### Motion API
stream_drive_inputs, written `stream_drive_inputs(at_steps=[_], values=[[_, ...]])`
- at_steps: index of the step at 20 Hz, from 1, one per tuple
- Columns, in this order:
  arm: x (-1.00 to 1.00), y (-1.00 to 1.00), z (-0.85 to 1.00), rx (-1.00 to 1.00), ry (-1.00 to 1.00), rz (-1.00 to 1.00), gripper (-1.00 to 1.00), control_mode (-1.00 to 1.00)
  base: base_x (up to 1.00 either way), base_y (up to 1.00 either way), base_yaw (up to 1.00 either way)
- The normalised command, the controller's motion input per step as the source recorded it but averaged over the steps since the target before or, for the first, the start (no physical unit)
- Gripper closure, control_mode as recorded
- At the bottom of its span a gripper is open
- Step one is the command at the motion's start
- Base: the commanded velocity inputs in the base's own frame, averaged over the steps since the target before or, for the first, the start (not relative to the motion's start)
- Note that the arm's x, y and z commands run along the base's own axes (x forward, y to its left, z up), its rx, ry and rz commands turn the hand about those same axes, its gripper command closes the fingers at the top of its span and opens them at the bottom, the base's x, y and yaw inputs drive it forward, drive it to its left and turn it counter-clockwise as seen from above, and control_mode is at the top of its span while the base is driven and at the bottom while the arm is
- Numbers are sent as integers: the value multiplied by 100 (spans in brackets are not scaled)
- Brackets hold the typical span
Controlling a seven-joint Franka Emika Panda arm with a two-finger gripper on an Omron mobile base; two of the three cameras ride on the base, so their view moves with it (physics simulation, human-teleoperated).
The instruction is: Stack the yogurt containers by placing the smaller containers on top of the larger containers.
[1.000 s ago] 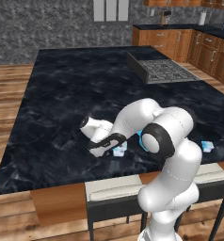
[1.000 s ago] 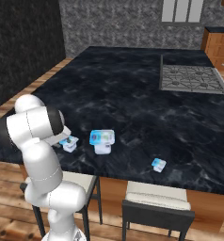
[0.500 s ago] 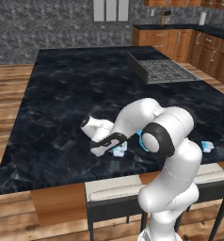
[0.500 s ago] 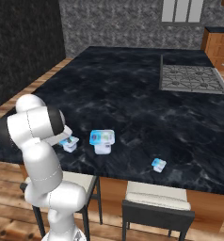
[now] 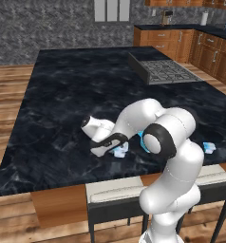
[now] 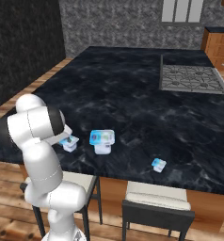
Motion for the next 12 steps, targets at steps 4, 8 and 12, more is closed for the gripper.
stream_drive_inputs(at_steps=[4, 8, 12], values=[[-12, 0, 22, 0, 0, -1, 100, -100, 0, 0, 0], [-28, 0, 33, 0, 0, -6, 100, -100, 0, 0, 0], [-29, 0, 46, 0, 0, -8, 100, -100, 0, 0, 0]])
